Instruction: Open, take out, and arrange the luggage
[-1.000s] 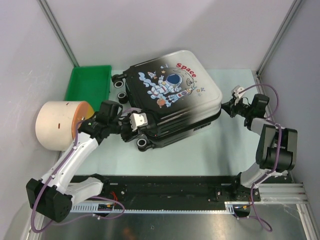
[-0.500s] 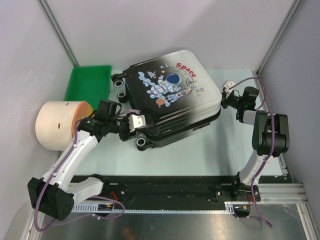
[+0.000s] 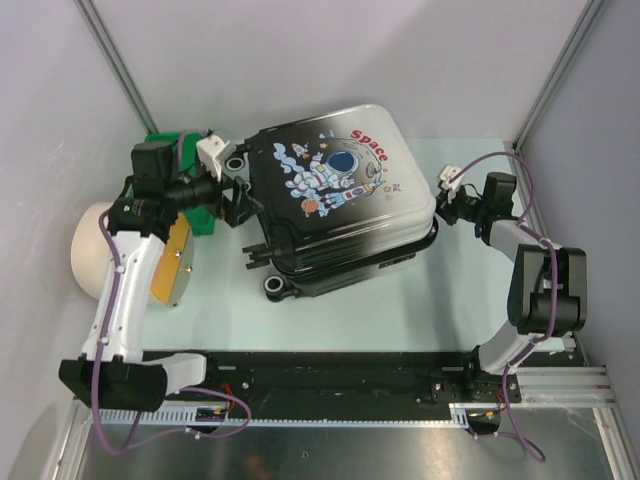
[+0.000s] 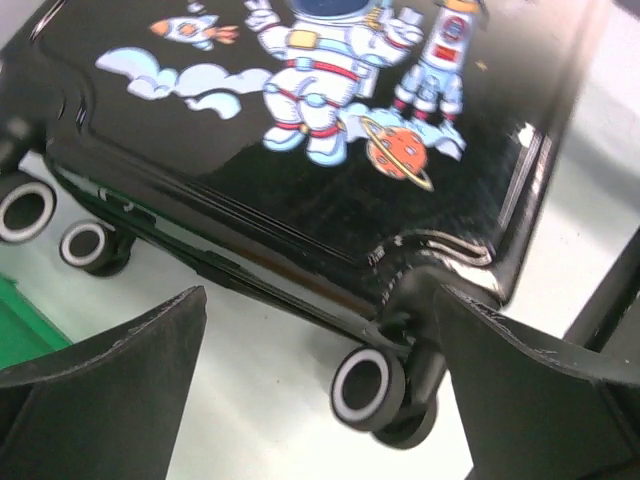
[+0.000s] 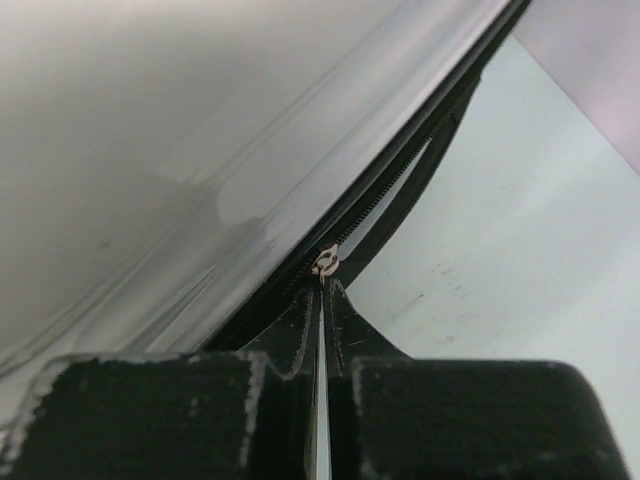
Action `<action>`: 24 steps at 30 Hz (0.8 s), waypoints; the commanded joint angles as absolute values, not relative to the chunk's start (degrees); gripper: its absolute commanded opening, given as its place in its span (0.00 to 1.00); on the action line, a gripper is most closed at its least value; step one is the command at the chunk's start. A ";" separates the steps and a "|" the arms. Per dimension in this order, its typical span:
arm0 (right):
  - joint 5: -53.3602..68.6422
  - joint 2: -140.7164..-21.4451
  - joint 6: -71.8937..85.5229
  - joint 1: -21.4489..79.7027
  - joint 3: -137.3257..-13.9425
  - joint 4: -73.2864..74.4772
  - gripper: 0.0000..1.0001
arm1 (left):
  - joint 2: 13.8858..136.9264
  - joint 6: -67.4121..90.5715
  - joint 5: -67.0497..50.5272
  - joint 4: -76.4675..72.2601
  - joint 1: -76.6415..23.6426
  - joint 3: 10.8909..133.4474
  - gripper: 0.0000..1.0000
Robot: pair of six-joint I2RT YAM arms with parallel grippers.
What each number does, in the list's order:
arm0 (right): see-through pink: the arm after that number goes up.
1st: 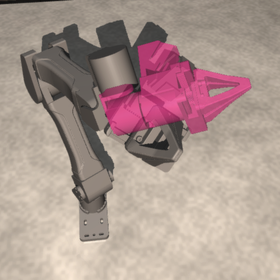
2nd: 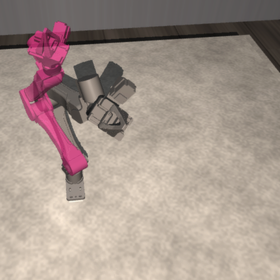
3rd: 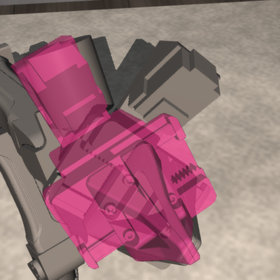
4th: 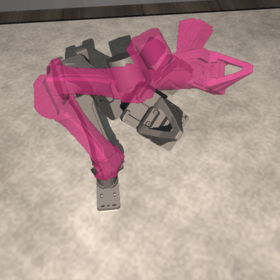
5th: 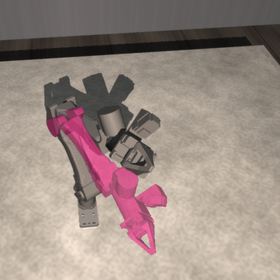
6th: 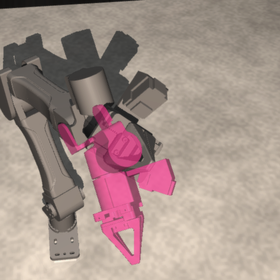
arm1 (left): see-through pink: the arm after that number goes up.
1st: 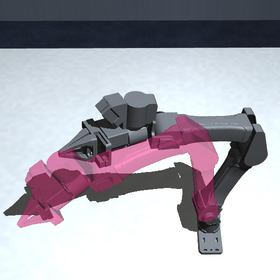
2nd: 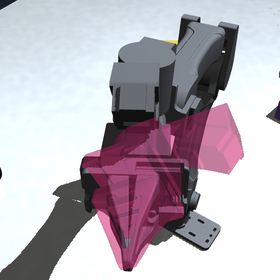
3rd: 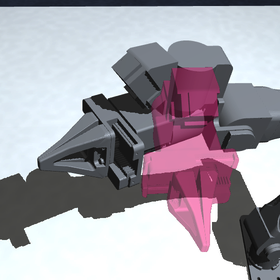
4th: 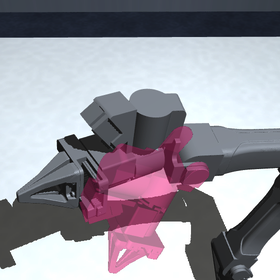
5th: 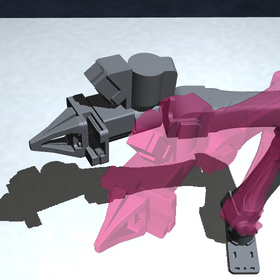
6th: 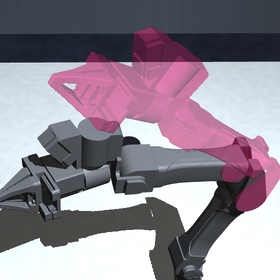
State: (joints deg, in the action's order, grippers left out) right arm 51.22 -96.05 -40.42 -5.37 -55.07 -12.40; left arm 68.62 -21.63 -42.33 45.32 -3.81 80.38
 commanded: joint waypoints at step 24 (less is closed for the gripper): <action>33.17 -47.55 -32.44 18.78 -30.76 20.13 0.00 | 111.62 -11.43 -36.31 34.10 -23.03 109.41 0.82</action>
